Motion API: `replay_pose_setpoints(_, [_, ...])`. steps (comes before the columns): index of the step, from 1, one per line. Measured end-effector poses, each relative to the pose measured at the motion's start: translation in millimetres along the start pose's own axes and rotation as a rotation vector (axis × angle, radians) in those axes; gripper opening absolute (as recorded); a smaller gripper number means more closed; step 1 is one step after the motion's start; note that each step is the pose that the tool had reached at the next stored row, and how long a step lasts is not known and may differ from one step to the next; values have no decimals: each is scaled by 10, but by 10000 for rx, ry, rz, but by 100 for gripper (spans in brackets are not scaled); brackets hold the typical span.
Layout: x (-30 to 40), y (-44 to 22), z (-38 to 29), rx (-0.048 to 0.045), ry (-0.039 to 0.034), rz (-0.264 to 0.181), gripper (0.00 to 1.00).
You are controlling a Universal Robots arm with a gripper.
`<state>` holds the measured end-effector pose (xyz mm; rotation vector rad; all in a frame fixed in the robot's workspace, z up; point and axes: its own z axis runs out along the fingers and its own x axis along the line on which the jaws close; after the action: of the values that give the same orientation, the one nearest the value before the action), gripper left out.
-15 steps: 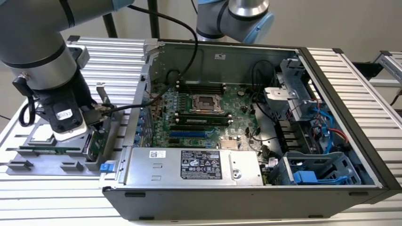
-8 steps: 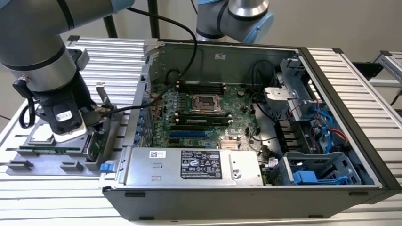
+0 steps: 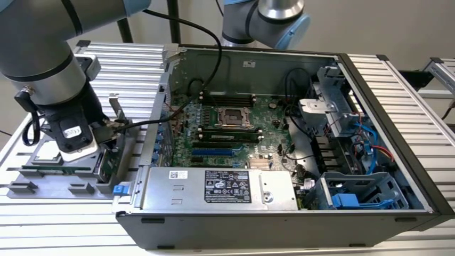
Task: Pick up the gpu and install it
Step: 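Pick up the gpu and move the gpu toward the slot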
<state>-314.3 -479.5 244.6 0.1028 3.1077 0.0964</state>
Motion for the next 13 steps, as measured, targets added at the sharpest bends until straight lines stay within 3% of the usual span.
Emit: replay_pose_setpoints(13, [18, 93, 26, -1, -46, -6, 100])
